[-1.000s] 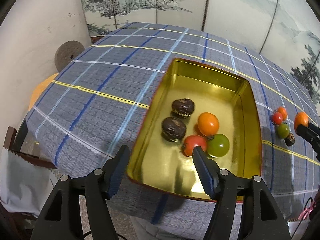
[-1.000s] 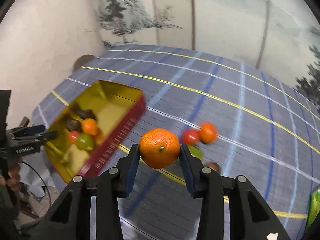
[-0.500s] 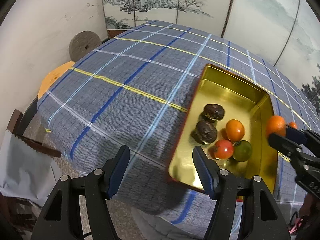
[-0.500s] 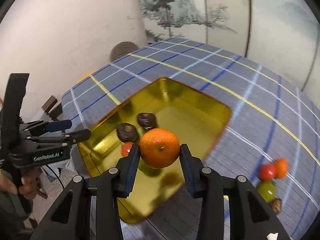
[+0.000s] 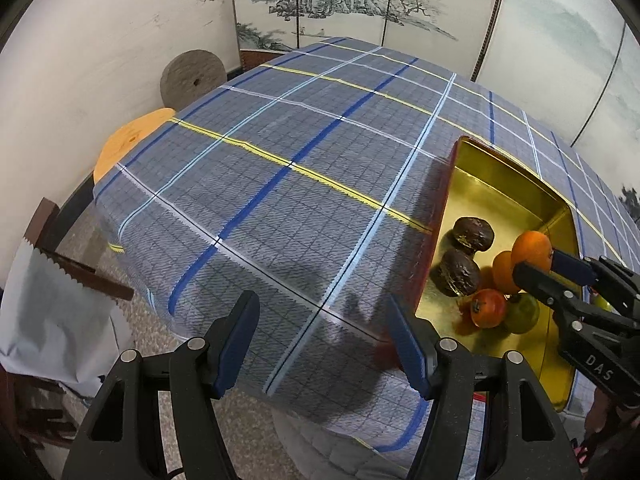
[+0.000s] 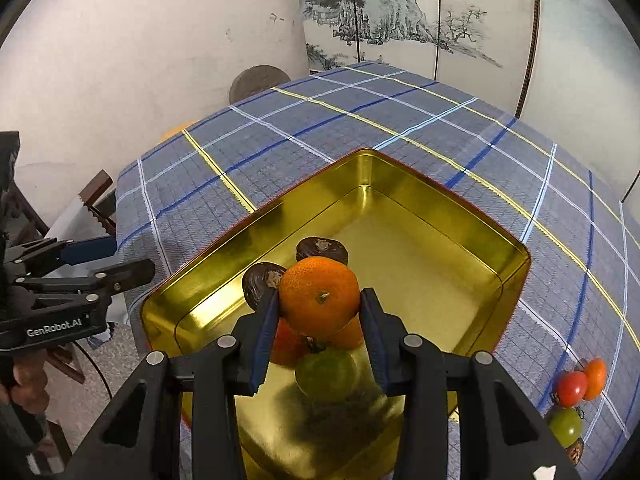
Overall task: Organize fruits
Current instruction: 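Carry the mandarin into the gold tin with the right tool and release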
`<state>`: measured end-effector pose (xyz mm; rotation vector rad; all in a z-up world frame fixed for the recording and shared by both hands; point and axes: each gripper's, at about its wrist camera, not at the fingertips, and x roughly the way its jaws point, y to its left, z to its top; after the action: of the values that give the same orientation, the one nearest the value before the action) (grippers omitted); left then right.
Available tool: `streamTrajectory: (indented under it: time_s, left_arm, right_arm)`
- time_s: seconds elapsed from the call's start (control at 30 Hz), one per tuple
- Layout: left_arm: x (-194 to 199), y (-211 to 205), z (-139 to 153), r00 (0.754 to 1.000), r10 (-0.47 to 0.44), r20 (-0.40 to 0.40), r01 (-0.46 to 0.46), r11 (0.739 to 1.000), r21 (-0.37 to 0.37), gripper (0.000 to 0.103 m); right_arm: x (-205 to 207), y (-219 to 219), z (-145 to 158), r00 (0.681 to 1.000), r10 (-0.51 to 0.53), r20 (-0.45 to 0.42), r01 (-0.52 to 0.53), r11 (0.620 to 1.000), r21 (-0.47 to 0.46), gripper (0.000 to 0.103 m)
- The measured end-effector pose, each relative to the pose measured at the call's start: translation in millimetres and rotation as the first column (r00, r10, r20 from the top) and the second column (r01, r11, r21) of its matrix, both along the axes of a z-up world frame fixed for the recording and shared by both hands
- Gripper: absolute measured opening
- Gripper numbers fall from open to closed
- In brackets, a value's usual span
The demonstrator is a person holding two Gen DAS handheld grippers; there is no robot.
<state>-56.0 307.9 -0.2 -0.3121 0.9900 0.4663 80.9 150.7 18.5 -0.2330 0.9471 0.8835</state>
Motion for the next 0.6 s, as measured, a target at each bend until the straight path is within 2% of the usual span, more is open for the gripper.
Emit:
streamTrajectory:
  time_s: [0.53,0.6]
  left_arm:
    - [4.4,-6.6,0.6,1.000,-0.023,-0.002,0.023,1.000,-0.009,0.066]
    - [5.6,-8.9,0.8,1.000,-0.029,-0.002,0.029,1.000,-0.008,0.066]
  right_arm:
    - [-1.1,3.1,-9.9,1.000,0.004,-0.008,-0.004,1.000,-0.011,0.040]
    - [-1.3,2.7,-9.5,1.000,0.004,-0.007,-0.004,1.000,-0.002,0.044]
